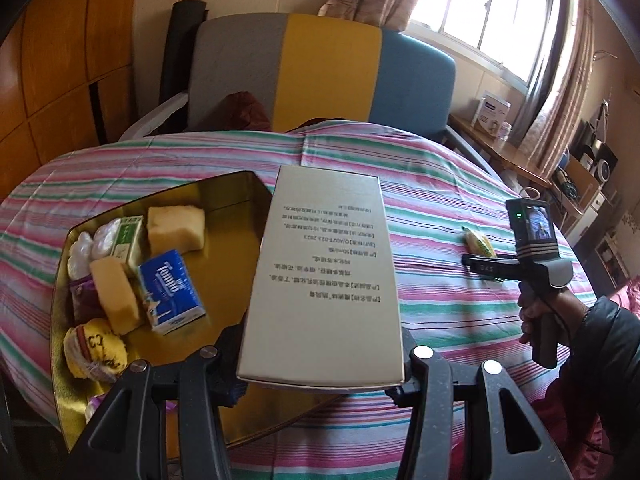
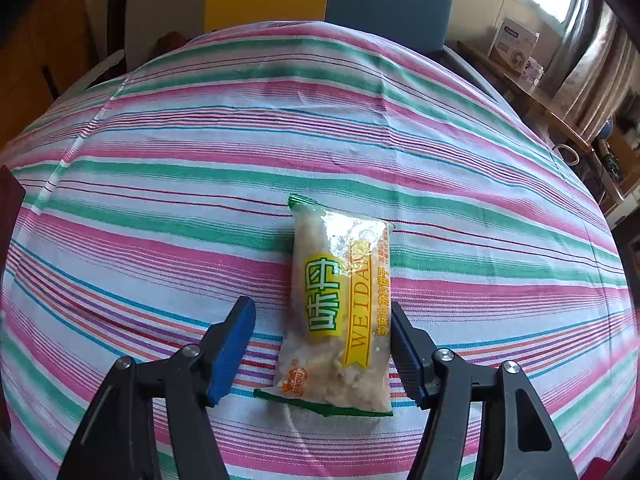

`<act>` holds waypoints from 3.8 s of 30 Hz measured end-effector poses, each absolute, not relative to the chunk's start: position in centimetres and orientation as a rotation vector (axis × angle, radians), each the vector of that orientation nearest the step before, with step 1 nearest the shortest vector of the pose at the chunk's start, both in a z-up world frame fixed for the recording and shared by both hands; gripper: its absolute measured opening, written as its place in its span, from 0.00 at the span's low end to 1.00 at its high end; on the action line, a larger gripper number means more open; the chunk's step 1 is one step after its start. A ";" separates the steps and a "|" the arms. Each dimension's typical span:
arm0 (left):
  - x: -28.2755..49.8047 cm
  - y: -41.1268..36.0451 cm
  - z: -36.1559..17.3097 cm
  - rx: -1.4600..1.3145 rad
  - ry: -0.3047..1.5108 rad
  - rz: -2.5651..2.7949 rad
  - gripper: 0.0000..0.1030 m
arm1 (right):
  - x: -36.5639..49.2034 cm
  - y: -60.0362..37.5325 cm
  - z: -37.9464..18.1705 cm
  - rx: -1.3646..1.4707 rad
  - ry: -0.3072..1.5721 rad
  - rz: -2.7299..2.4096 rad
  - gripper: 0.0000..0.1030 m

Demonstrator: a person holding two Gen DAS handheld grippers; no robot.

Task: Organize objects
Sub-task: 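Carry the white box into the gold tray and open the left gripper, then grasp the clear WEIDAN snack bag with the right gripper and carry it to the tray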

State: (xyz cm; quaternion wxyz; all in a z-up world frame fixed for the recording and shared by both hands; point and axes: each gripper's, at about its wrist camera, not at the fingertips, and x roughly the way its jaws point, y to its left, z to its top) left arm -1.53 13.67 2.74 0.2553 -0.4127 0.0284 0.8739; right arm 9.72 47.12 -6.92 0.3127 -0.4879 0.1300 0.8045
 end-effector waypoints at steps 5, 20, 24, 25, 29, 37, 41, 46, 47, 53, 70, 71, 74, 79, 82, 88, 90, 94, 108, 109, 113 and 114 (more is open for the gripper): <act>-2.4 10.6 1.2 -1.206 0.026 2.383 0.50 | 9.8 47.0 -6.8 -1.290 0.341 2.121 0.63; -3.3 5.5 -4.9 -1.494 -0.143 2.354 0.49 | 9.7 46.8 -6.8 -1.307 0.304 2.128 0.56; -3.9 6.1 -6.7 -1.534 -0.114 2.355 0.49 | 9.7 46.8 -6.8 -1.310 0.304 2.130 0.55; -4.0 6.3 -6.8 -1.529 -0.074 2.350 0.49 | 9.8 46.8 -6.8 -1.309 0.305 2.130 0.55; -3.8 5.9 -6.7 -1.528 -0.064 2.344 0.49 | 9.8 46.7 -6.8 -1.310 0.306 2.130 0.55; -3.1 5.7 -5.1 -1.445 0.038 2.436 0.50 | 9.5 46.9 -6.9 -1.313 0.306 2.129 0.55; -3.9 6.2 -5.3 -1.425 0.124 2.468 0.50 | 9.6 47.0 -6.9 -1.314 0.308 2.128 0.55; -4.1 6.3 -5.4 -1.417 0.158 2.481 0.49 | 9.3 46.5 -6.9 -1.328 0.278 2.153 0.44; -4.0 6.2 -5.4 -1.415 0.149 2.480 0.49 | 9.2 46.3 -6.9 -1.331 0.258 2.154 0.43; -3.3 5.4 -3.7 -1.355 0.125 2.512 0.50 | 9.3 46.5 -7.0 -1.326 0.267 2.159 0.43; -2.0 3.5 -0.1 -1.191 0.081 2.579 0.57 | 9.4 45.4 -6.8 -1.376 0.283 2.099 0.40; -1.9 3.3 0.1 -1.181 0.077 2.582 0.57 | 9.4 45.2 -6.8 -1.381 0.287 2.096 0.40; -1.8 2.9 0.4 -1.168 0.059 2.586 0.57 | 9.7 44.5 -6.7 -1.392 0.326 2.079 0.40; -1.6 2.3 0.5 -1.159 0.041 2.590 0.57 | 10.0 42.7 -6.6 -1.409 0.401 2.096 0.40; -1.3 1.8 0.5 -1.154 0.031 2.595 0.57 | 10.2 40.8 -6.6 -1.409 0.431 2.134 0.40; -1.2 0.5 0.5 -1.152 0.024 2.624 0.57 | 9.9 37.9 -6.4 -1.425 0.473 2.214 0.40; -1.2 0.1 0.6 -1.152 0.019 2.631 0.57 | 9.7 36.8 -6.2 -1.426 0.481 2.240 0.40; -1.3 -0.5 0.5 -1.160 0.013 2.646 0.57 | 9.4 34.8 -4.6 -1.379 0.492 2.315 0.40; -1.9 -2.0 0.2 -1.185 -0.026 2.655 0.57 | 4.1 23.4 1.9 -1.338 0.339 2.672 0.40; -2.0 -2.2 0.3 -1.187 -0.034 2.661 0.57 | 3.7 22.7 1.8 -1.353 0.325 2.681 0.40; -2.6 -3.6 0.3 -1.199 -0.057 2.693 0.57 | 2.2 20.9 1.0 -1.416 0.293 2.687 0.40; -2.7 -3.9 0.3 -1.202 -0.061 2.701 0.57 | 1.7 20.3 0.7 -1.440 0.288 2.688 0.40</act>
